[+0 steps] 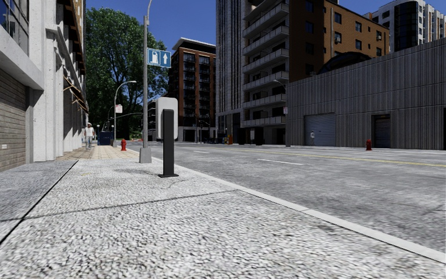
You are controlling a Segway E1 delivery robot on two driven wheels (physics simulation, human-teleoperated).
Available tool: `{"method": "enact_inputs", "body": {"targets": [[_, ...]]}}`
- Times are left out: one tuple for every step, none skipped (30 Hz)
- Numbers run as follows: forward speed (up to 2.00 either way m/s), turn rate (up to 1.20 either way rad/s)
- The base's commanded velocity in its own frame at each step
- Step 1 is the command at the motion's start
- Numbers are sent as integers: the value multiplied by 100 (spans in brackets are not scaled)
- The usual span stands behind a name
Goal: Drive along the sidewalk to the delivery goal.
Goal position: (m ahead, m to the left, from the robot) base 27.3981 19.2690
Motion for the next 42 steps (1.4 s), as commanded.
{"method": "enact_inputs", "body": {"targets": [[0, 0], [0, 0], [0, 0], [0, 0], [0, 0], [0, 0], [0, 0], [0, 0], [0, 0], [0, 0], [0, 0], [0, 0], [0, 0], [0, 0], [0, 0], [0, 0], [0, 0], [0, 0], [0, 0], [0, 0], [0, 0], [0, 0], [0, 0], [0, 0], [0, 0], [0, 0], [0, 0], [0, 0], [0, 0], [0, 0], [8, 2], [31, 12], [31, 12], [40, 17], [44, 19], [50, 19], [50, 19], [52, 20], [54, 22], [56, 22], [56, 22], [62, 23]]}}
